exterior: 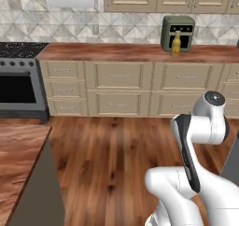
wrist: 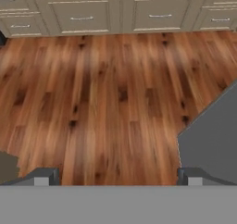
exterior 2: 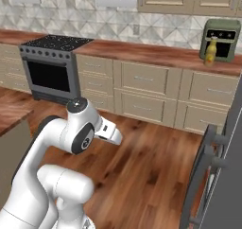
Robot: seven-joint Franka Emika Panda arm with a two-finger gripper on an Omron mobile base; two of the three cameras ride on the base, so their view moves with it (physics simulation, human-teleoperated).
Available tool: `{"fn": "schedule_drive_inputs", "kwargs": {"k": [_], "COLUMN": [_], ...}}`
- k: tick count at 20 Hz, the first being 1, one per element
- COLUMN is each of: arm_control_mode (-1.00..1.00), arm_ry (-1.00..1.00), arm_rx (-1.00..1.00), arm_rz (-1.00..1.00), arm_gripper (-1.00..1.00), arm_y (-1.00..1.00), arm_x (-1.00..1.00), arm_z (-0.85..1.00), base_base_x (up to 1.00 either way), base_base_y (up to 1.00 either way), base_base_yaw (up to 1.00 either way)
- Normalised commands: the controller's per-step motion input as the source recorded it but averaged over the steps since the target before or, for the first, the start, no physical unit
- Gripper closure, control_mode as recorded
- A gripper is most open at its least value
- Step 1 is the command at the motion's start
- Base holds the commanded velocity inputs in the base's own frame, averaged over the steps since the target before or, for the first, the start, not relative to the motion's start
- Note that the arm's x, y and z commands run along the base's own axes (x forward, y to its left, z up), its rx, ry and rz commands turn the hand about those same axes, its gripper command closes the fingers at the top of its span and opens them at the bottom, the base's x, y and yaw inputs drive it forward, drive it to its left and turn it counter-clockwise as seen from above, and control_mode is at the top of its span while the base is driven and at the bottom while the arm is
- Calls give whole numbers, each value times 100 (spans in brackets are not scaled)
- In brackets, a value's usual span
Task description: There is a wine glass and glass cup on the dining counter. Place the wine bottle next to the wine glass and the juice bottle next to the glass cup.
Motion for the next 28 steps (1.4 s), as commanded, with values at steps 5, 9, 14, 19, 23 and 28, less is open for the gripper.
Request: {"fn": "schedule_drive_inputs", "kwargs": {"k": [5,9,14,19,23,28], "arm_control_mode": [100,100,100,100,100,100], "arm_ry": [0,0,0,0,0,0], "arm_rx": [0,0,0,0,0,0], "arm_rz": [0,0,0,0,0,0], "arm_gripper": [-100,-100,-100,-100,-100,-100], "arm_y": [0,0,0,0,0,0], "arm_x": [0,0,0,0,0,0], "arm_z": [0,0,0,0,0,0], "base_base_x": [51,53,58,77,83,74], "base_base_y": [-51,-51,-51,-36,-26,-18], "base_base_yaw": [-10,-8,-3,0,0,-11]}}
